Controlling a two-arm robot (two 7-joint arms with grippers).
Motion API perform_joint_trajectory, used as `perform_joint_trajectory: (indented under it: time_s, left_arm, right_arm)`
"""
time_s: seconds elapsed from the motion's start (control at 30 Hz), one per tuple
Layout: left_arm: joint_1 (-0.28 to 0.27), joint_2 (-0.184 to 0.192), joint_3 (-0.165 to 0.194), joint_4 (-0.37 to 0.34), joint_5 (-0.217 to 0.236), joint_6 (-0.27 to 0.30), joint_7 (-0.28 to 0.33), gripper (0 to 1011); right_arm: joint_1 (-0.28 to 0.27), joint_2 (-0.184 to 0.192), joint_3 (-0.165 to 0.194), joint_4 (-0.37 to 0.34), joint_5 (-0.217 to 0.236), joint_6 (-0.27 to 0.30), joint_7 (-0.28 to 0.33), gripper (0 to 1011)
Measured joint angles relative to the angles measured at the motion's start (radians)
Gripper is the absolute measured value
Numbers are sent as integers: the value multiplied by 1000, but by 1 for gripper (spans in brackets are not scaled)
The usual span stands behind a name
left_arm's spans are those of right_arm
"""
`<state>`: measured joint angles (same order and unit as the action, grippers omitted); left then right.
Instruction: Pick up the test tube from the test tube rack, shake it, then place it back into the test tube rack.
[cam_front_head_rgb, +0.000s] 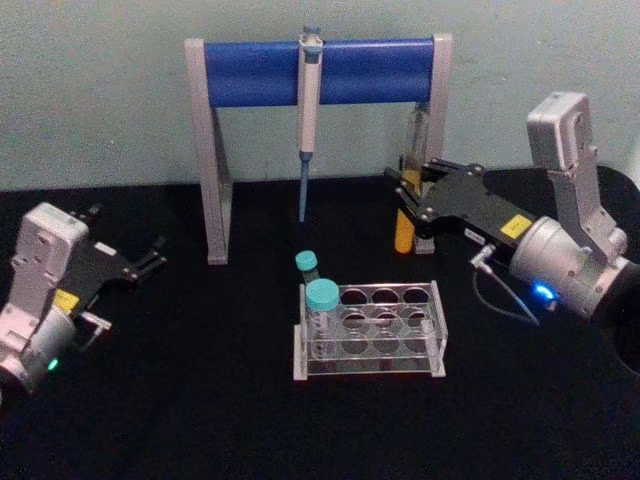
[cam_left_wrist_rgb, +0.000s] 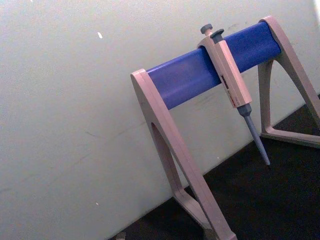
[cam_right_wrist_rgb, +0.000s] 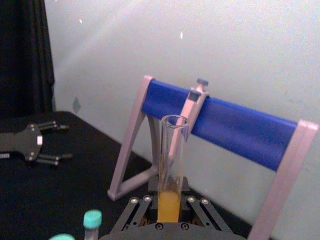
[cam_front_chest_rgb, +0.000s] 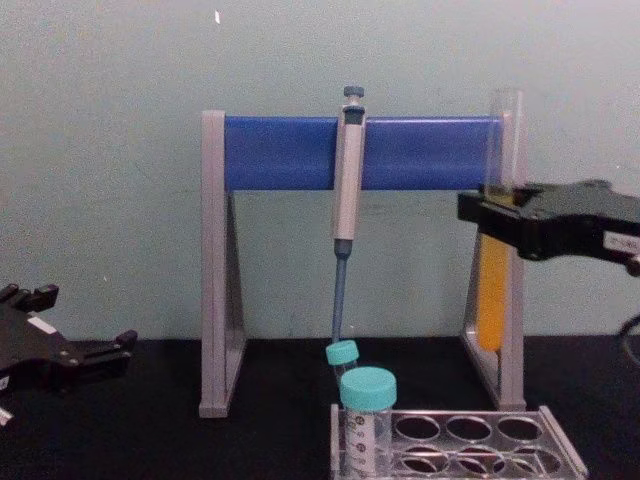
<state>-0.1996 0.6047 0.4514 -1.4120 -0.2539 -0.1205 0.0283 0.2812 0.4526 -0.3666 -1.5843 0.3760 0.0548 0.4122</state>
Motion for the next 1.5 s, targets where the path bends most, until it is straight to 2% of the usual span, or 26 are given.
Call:
perform_joint_trajectory:
  time_s: [0.23,0.43,0.67,0.9,1.1,1.5]
  left_arm:
    - [0,0,0,0,0,0,0,1001]
    - [0,0,0,0,0,0,0,1001]
    - [0,0,0,0,0,0,0,1001]
    - [0,0,0,0,0,0,0,1001]
    - [0,0,0,0,0,0,0,1001]
    - [0,0,0,0,0,0,0,1001]
  right_arm:
    - [-68,45,21,-85,16,78,-2,232]
    - [-83,59,12,-112,53,105,33,232]
    - [-31,24,-39,-59,86,73,79,232]
    - [35,-19,-70,23,70,25,70,232]
    - [62,-35,-66,63,39,11,31,232]
    - [53,-35,-35,65,24,19,3,232]
